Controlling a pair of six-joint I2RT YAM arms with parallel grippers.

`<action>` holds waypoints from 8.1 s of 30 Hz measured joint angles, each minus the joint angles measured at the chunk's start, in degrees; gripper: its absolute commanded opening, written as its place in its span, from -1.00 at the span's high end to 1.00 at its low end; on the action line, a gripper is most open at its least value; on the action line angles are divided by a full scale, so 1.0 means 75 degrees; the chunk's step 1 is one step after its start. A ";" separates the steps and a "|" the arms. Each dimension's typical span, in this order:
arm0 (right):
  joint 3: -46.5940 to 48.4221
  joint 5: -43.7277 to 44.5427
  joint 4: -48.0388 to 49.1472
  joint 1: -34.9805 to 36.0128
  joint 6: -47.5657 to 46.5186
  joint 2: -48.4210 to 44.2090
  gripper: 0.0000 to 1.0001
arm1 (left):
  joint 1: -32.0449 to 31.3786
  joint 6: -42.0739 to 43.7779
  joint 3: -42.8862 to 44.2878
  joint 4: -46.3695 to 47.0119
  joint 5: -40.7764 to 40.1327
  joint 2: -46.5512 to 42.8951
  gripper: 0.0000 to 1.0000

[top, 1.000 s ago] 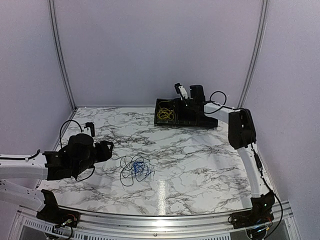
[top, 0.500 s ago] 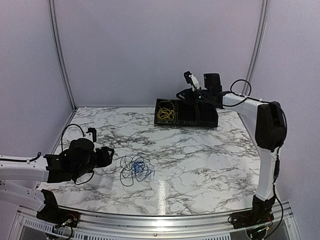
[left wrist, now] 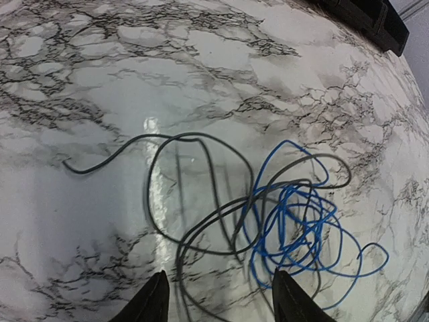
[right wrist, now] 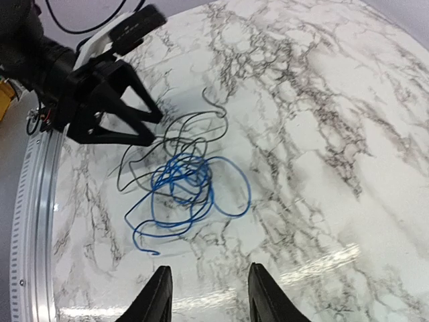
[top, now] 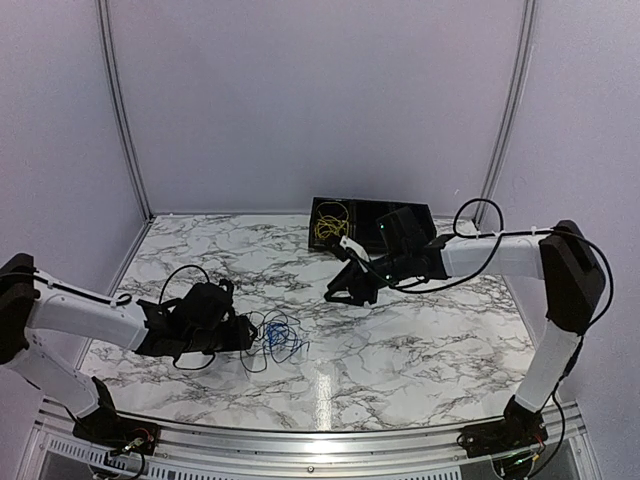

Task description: Untangle the cables

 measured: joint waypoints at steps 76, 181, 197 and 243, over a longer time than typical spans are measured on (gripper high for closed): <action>0.2259 -0.0673 -0.1189 0.0102 -0.1209 -0.0930 -0.32 | -0.0015 0.2034 0.2876 -0.1408 0.0210 -0.1763 1.00; 0.5977 0.0128 -0.0318 -0.3276 0.2189 0.1737 1.00 | -0.0839 0.1300 -0.1209 0.2961 -0.1035 -0.3162 0.31; 0.7507 0.0548 -0.0143 -0.3343 0.2328 0.3500 1.00 | -0.0863 0.1253 -0.1279 0.2092 -0.1571 -0.3089 0.28; 0.6796 0.0140 0.0140 -0.3270 0.2031 0.4925 1.00 | -0.0863 0.1026 -0.0968 0.1982 -0.1416 -0.2110 0.26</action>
